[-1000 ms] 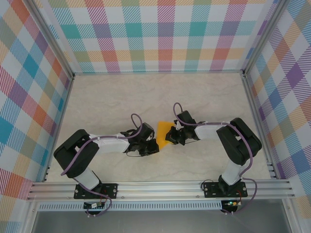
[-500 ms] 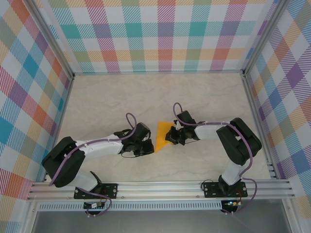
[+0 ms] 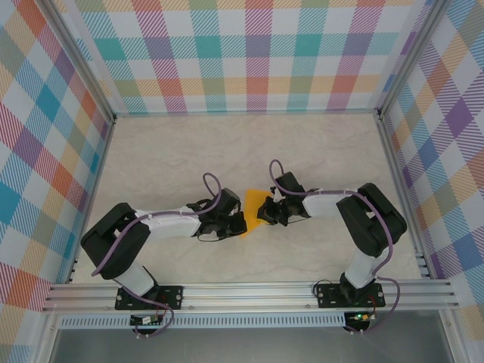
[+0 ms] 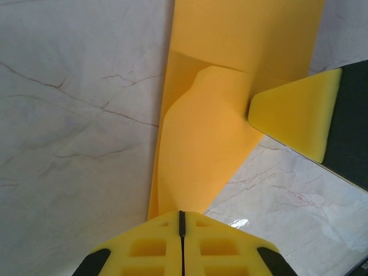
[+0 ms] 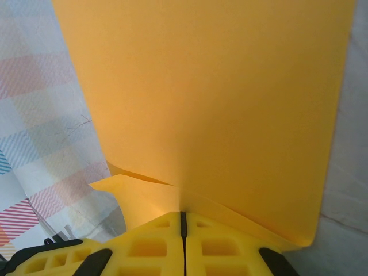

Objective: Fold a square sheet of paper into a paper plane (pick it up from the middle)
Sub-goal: Third fold the triangle at the center of the table.

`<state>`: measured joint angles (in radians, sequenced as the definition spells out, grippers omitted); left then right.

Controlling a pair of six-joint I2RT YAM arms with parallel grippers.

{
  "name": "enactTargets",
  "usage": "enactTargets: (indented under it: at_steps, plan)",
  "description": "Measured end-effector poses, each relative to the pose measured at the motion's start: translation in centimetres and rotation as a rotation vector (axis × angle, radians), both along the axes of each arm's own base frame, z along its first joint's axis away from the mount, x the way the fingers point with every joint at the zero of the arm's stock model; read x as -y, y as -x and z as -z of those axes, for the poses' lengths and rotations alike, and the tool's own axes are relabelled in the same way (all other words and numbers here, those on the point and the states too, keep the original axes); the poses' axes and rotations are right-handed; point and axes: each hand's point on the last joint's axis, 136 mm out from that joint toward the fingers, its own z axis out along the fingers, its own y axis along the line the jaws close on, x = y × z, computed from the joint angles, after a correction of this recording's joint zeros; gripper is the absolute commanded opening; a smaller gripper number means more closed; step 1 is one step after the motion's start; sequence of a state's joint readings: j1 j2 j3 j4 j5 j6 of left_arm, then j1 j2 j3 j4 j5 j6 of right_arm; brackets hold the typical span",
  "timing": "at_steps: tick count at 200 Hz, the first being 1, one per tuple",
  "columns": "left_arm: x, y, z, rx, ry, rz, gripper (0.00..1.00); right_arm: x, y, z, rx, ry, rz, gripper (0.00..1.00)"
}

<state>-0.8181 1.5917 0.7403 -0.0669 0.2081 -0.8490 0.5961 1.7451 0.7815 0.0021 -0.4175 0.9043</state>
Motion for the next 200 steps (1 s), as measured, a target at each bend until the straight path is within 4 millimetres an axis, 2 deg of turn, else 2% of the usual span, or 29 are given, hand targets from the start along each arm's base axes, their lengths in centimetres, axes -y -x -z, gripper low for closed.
enactTargets:
  at_steps: [34, 70, 127, 170, 200]
  plan:
    - [-0.5, 0.5, 1.0, -0.016, -0.011, -0.006, 0.05, 0.0, 0.0, -0.1, -0.005, 0.004, 0.000, 0.06]
    - [-0.5, 0.5, 1.0, -0.020, -0.008, -0.016, 0.05, 0.1, -0.2, -0.4, 0.002, 0.015, -0.001, 0.07]
    - [-0.5, 0.5, 1.0, -0.020, -0.008, -0.017, 0.04, -1.0, 0.7, -2.5, 0.037, -0.029, -0.051, 0.06]
    - [-0.6, 0.5, 1.0, -0.020, -0.008, -0.016, 0.04, -2.5, 2.5, -2.5, 0.016, -0.048, -0.108, 0.05]
    - [-0.6, 0.5, 1.0, -0.020, -0.008, -0.016, 0.04, -2.9, 3.3, -1.2, -0.025, -0.034, -0.122, 0.04]
